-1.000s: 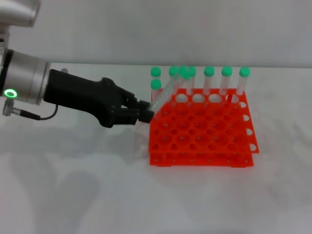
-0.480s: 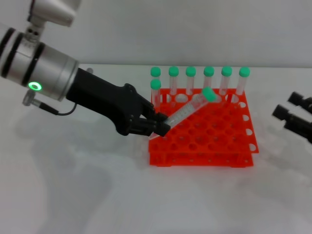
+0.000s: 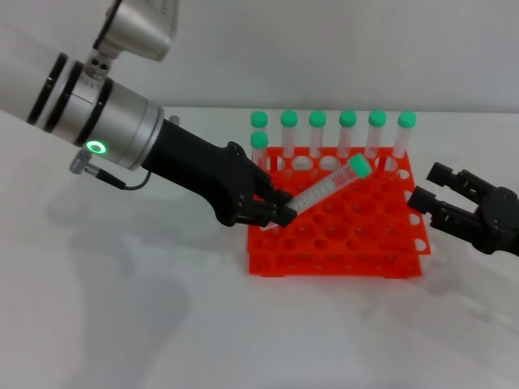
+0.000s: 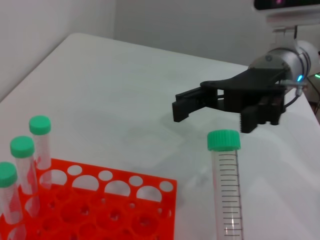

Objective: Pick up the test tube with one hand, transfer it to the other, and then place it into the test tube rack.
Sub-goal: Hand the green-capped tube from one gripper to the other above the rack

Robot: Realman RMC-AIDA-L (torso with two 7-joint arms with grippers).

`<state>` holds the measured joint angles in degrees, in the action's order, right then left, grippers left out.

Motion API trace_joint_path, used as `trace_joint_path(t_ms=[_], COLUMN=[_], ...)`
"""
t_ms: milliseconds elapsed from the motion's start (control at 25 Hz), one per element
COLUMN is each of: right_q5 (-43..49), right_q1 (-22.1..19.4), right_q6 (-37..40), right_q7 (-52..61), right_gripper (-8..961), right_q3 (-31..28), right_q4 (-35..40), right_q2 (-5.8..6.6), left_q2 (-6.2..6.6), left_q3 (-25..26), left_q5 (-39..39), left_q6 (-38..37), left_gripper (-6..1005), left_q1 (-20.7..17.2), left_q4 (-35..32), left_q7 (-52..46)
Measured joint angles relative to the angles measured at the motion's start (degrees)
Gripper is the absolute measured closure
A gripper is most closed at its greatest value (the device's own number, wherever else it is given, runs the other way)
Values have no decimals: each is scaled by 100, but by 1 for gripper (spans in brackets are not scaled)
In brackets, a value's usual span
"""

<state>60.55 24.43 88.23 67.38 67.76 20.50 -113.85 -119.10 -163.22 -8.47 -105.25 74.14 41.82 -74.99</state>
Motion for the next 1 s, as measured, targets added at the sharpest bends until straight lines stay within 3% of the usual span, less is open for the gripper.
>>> trace_joint_path(t_ms=[600, 1000], right_q5=[0, 0], right_q1=[279, 401], right_q6=[-130, -185], right_q7=[-36, -55], right_gripper=[114, 114], right_q3=[420, 489], right_q4=[10, 12], right_q2=[-129, -137], left_q2=[1, 2], left_q3=[1, 0], left_q5=[-15, -145], left_q6=[320, 611], left_gripper=[817, 818], left_q1=[85, 200], left_q4=[-361, -671], left_q7=[107, 55])
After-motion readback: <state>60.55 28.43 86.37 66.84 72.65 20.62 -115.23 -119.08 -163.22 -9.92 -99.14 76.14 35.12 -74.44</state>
